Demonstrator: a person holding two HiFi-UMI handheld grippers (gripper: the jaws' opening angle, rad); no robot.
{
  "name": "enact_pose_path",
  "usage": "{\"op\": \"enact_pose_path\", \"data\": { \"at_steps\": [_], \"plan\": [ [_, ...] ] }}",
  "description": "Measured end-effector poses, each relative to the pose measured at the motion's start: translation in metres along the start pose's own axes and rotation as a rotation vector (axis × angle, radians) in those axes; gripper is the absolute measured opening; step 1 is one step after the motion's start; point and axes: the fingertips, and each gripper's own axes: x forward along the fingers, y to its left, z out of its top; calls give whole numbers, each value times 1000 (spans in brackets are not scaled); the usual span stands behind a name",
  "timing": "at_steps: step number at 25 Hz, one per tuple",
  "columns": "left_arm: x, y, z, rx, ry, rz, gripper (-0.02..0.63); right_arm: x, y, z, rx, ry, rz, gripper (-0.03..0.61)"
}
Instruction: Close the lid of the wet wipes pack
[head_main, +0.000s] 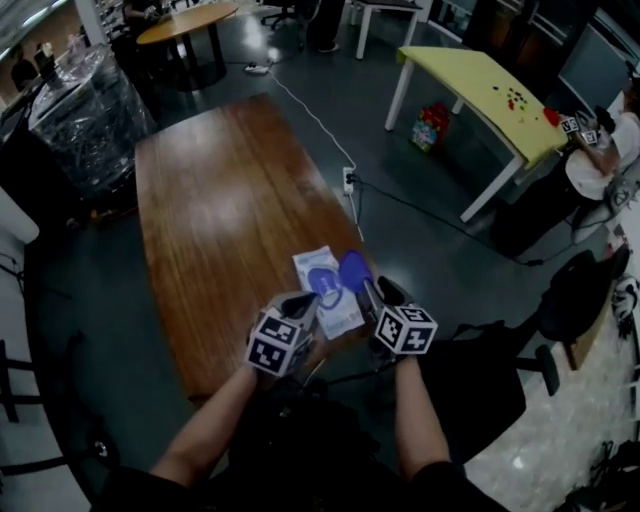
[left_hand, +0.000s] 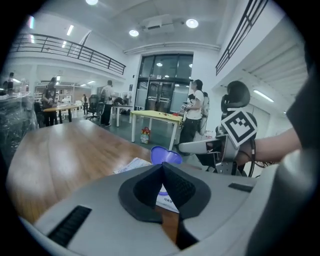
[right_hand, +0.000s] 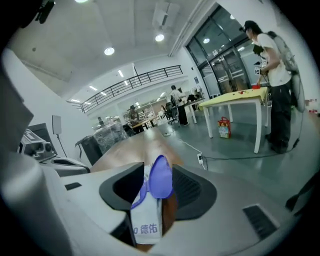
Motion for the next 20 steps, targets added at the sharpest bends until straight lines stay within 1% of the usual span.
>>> {"op": "enact_pose_path", "data": {
  "at_steps": [3, 5, 7, 10, 13, 15, 17, 20],
  "plan": [
    [10, 3, -14, -20, 32, 31, 8, 14, -19, -16, 36, 55, 6, 169],
    [13, 7, -21, -27, 50, 50, 6, 22, -18, -21, 51, 87, 35, 169],
    [16, 11, -25, -31, 61, 67, 6, 25, -9, -21, 40, 104, 82, 169],
    [19, 13, -25, -36, 67, 82, 6, 20, 8, -11, -2, 94, 143, 163],
    [18, 16, -24, -44, 63, 93, 6, 15, 38, -5, -28, 81, 228, 160],
    [16, 19, -24, -52, 60, 103, 6, 17, 57, -9, -47, 99, 276, 155],
    [13, 22, -24, -60, 56, 113, 6, 22, 70, -18, -63, 127, 306, 150],
    [9, 26, -23, -72, 48, 123, 6, 34, 79, -32, -71, 181, 320, 119]
  ]
}}
